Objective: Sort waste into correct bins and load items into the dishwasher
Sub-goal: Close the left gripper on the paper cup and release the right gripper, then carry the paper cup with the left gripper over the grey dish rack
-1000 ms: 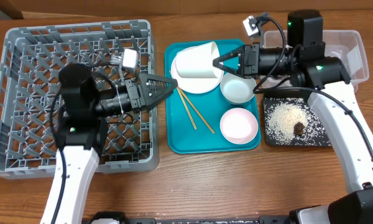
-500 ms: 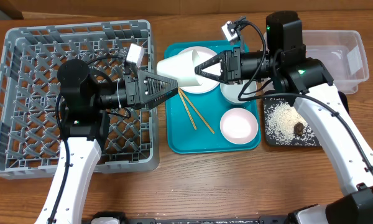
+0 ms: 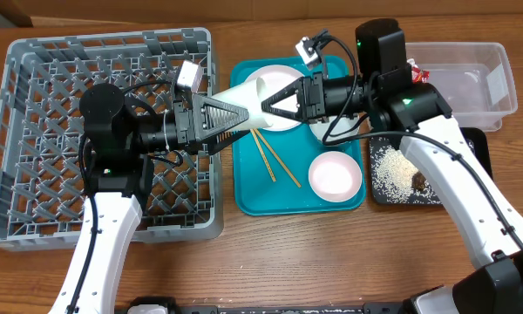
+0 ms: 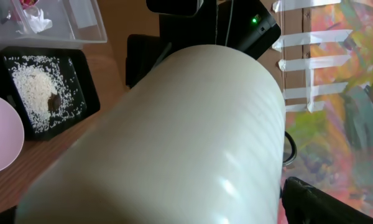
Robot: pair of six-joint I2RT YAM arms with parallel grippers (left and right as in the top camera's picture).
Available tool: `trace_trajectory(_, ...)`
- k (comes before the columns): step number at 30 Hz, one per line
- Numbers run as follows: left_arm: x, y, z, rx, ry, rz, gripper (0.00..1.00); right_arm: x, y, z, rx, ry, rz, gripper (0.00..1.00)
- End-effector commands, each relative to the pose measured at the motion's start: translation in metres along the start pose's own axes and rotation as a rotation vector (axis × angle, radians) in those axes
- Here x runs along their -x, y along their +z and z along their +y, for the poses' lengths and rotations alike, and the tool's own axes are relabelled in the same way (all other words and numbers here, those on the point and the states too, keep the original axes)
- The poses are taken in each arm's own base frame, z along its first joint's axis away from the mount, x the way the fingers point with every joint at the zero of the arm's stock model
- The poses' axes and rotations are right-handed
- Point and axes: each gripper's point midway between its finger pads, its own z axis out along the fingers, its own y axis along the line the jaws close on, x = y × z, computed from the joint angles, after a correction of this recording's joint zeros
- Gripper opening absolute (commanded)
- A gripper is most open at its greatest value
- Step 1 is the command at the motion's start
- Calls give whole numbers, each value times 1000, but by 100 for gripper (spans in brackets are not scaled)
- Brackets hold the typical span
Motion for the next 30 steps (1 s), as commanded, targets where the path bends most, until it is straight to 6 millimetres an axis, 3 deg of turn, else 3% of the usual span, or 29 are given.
trace_trajectory(1,8,-6,-5,4,7,-33,100,-1,0,8,27,-16,15,4)
trace_trajectory(16,11,-12,-4,7,-25,-51,99,-3,1,-1,-9,-27,13,4)
trace_trajectory(22,10,-12,-4,6,-25,-44,70,-1,1,-3,-24,-27,3,4)
trace_trajectory(30,10,-12,-4,6,-25,-45,51,-1,1,-3,-24,-27,3,5)
